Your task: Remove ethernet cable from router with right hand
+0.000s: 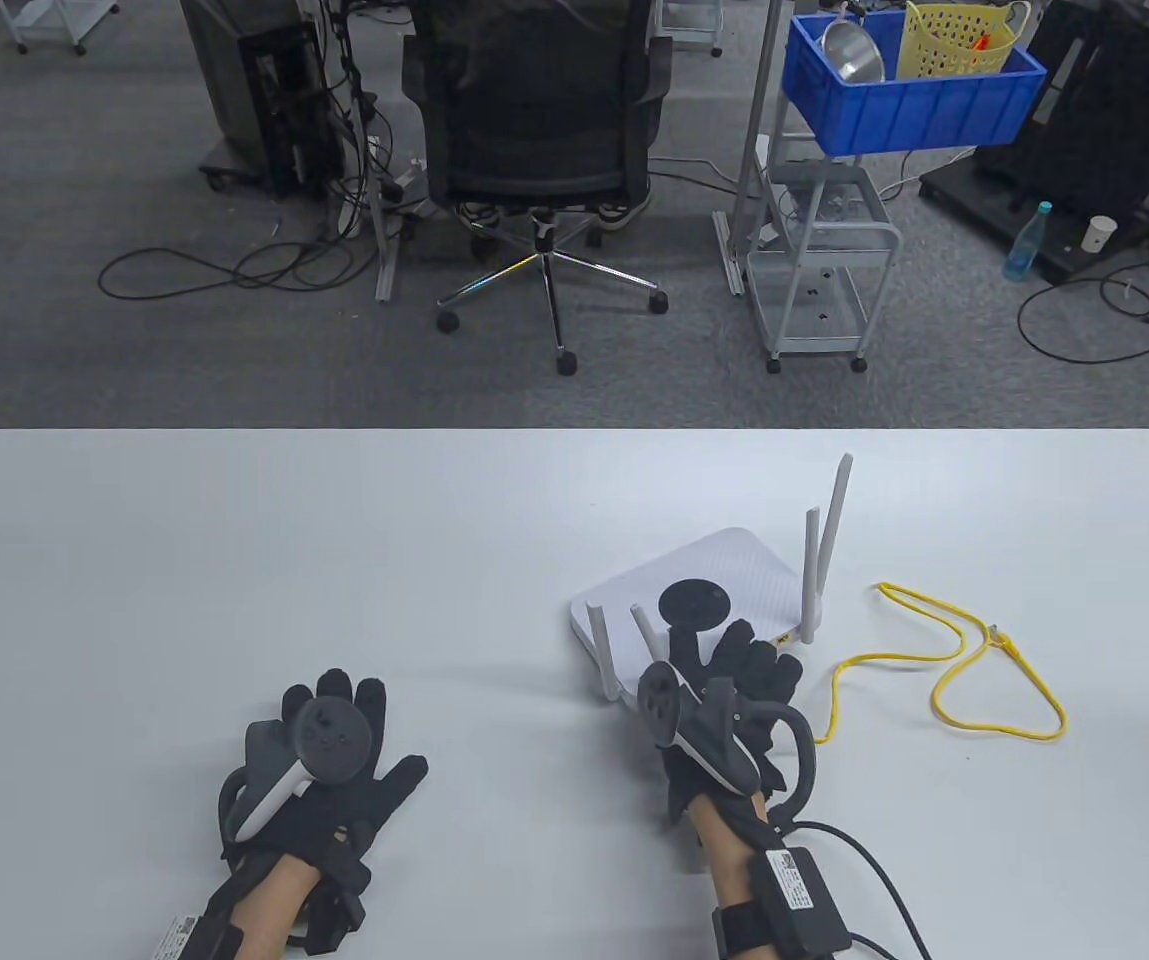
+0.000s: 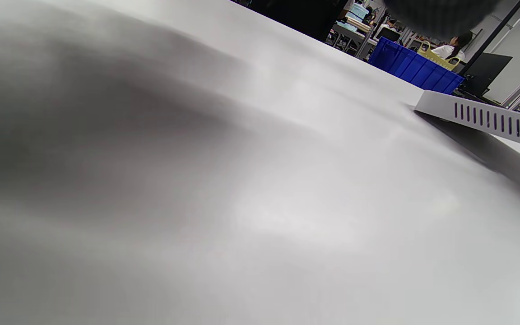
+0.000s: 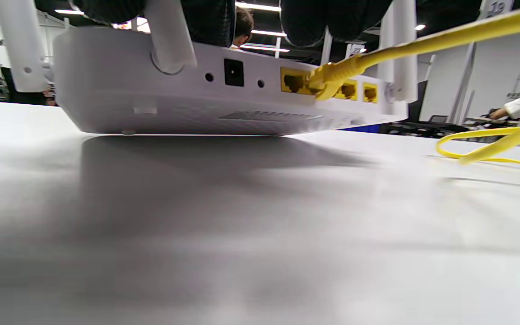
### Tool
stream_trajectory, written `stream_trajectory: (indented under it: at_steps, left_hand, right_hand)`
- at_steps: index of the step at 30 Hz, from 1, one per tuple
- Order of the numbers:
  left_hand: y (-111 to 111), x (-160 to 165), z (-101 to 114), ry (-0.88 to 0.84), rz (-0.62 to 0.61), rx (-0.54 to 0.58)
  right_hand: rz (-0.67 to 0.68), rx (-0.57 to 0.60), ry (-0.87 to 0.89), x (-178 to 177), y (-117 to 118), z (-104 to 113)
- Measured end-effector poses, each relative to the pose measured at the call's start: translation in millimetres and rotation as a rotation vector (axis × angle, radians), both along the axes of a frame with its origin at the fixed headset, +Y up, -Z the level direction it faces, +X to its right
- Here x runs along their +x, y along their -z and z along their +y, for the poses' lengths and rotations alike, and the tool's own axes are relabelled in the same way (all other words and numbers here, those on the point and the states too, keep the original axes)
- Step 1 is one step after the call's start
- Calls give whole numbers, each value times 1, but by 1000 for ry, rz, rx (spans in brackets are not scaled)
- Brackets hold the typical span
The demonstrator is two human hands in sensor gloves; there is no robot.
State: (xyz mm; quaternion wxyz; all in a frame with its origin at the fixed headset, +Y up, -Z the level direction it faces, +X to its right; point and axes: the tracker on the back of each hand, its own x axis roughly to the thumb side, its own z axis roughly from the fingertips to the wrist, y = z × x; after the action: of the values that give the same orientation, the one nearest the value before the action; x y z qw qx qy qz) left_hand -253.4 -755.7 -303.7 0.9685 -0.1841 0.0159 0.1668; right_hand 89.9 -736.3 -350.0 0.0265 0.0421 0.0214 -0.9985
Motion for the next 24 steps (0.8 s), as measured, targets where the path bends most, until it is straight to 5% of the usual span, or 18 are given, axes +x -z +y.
stream_trajectory:
  at_steps: [6, 15, 24]
  left_hand:
    - [-1, -1, 0, -11, 7, -9]
    - [-1, -3, 0, -29, 8, -23]
    - [-1, -4, 0, -36, 7, -24]
  right_hand:
    - [-127, -27, 48, 17, -5, 11]
    - [-247, -78, 562, 53, -15, 3]
    - [-301, 26, 873, 77, -21, -11]
